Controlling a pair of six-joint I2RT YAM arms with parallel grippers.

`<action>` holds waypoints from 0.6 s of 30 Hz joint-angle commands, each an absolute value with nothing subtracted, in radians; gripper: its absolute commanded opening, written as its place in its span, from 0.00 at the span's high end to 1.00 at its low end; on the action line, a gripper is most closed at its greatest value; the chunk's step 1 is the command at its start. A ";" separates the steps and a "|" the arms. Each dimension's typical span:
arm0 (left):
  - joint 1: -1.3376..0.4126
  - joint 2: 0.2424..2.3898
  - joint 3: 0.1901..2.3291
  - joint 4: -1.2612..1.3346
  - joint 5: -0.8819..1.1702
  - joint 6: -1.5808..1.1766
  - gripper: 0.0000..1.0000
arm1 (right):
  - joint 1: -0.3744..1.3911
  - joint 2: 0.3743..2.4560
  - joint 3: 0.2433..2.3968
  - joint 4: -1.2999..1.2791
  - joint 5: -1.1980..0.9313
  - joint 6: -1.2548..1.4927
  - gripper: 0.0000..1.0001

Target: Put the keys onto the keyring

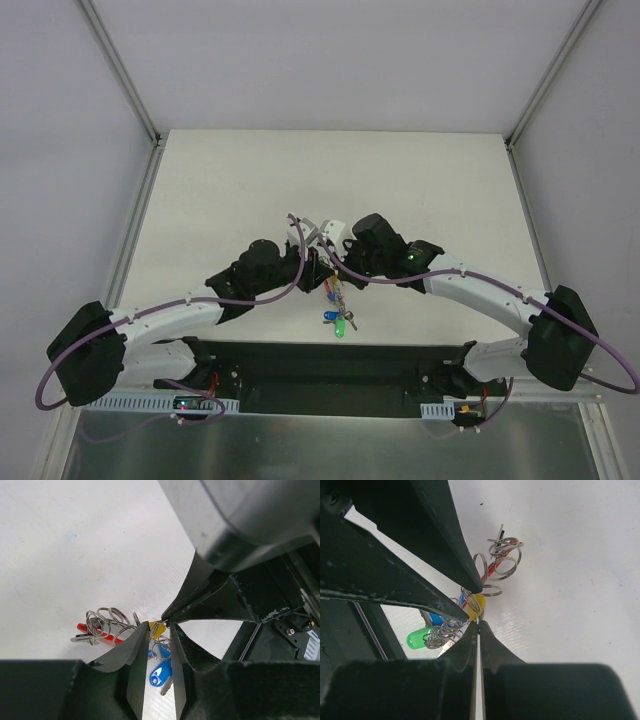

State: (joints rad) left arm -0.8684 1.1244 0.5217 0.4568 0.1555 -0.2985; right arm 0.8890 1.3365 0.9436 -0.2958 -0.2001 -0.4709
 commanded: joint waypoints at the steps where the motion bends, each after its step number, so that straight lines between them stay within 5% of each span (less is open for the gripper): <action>1: -0.848 1.135 0.569 0.410 0.221 -0.249 0.76 | 0.894 1.324 0.976 -0.282 -0.219 -0.456 0.99; 18: -0.799 1.226 0.609 0.385 0.411 -0.095 0.70 | 0.896 1.318 0.969 -0.281 -0.248 -0.463 0.99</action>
